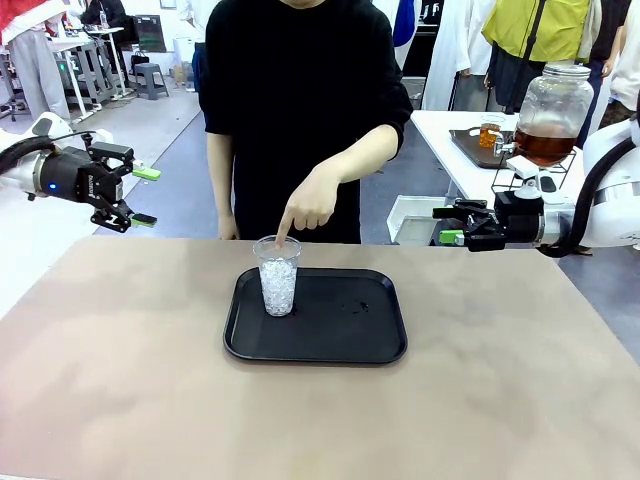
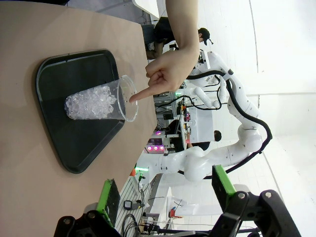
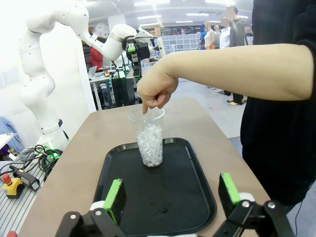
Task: Pour the drink into the iced cup.
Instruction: Pick up the iced cup indicated by the human and present it to them.
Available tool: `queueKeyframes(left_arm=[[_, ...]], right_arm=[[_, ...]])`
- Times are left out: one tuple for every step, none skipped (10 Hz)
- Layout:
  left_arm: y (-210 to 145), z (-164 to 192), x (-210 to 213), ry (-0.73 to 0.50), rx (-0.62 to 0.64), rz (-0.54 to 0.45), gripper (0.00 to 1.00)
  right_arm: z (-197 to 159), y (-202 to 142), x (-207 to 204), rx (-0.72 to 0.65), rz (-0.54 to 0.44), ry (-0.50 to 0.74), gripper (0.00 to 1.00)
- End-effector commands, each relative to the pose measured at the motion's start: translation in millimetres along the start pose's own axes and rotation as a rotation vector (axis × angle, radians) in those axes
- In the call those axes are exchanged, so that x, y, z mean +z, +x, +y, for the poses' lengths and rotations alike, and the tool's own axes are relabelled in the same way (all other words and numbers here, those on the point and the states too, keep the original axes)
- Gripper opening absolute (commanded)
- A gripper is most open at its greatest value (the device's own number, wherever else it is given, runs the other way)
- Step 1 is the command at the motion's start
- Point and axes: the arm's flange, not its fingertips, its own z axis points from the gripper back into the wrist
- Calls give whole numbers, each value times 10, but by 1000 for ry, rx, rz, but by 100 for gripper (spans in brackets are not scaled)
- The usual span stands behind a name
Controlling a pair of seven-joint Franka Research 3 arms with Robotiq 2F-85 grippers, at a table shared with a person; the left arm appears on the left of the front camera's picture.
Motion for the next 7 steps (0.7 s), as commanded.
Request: queueKeyframes(left_arm=[[-18,-16,-3,-4,7,-6,100],[0,0,0,0,0,0,100],[31,-21,-1,-7,-67,12,100],[72,-53,-4,-6,-159,-10,100],[119,-111,-11,-2,-266,-10,100],[174,-166,-23,3,-360,-14,100],[231,-179,-33,21,-486,-10,100]], right_arm=[[10,19,23,-13,-8,7,100],[10,19,23,-13,-8,7,100],[10,19,23,-13,-8,7,100],[10,19,23,-13,-8,7,100],[10,19,23,-13,-8,7,100],[10,19,23,-13,-8,7,100],[10,19,23,-13,-8,7,100]])
